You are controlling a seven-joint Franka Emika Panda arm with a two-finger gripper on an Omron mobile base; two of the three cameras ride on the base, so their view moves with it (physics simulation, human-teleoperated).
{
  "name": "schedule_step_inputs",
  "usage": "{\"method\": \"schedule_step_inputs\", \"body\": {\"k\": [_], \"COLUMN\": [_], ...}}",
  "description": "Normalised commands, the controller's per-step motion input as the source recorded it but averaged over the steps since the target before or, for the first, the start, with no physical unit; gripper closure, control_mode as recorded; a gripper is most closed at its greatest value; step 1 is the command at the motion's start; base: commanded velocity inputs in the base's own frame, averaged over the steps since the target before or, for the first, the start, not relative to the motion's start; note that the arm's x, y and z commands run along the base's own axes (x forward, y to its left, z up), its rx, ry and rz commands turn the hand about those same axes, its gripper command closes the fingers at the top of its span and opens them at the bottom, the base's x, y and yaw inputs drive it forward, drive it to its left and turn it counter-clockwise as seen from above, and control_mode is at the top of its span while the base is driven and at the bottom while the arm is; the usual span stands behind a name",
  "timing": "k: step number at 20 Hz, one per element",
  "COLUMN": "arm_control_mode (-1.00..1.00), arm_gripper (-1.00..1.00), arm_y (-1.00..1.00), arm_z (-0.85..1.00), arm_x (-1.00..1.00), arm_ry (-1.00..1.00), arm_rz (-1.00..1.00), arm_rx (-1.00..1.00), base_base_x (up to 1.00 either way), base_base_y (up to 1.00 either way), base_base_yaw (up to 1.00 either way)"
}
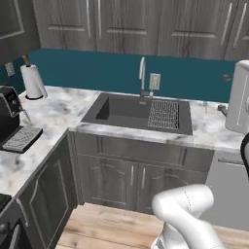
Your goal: Close all open cabinet doors.
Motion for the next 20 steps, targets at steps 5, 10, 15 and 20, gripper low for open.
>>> {"method": "schedule_step_inputs", "body": {"k": [5, 10, 15, 20], "arm_control_mode": [1.0, 1.0, 1.0, 1.0], "arm_gripper": [-1.0, -1.0, -1.0, -1.0], "arm_y": [0.0, 0.0, 0.0, 0.0], "arm_z": [0.0, 0.0, 0.0, 0.0], "arm_x": [0.0, 0.0, 0.0, 0.0], "arm_ry": [0.0, 0.0, 0.0, 0.0], "arm_rz": [0.0, 0.0, 0.0, 0.0], "arm_rx": [0.0, 0.0, 0.0, 0.0], "base_base_x": [-0.05, -0.13, -0.01, -0.06], "base_base_y": [0.0, 0.0, 0.0, 0.0], "base_base_yaw": [0.52, 0.57, 0.63, 0.68]}}
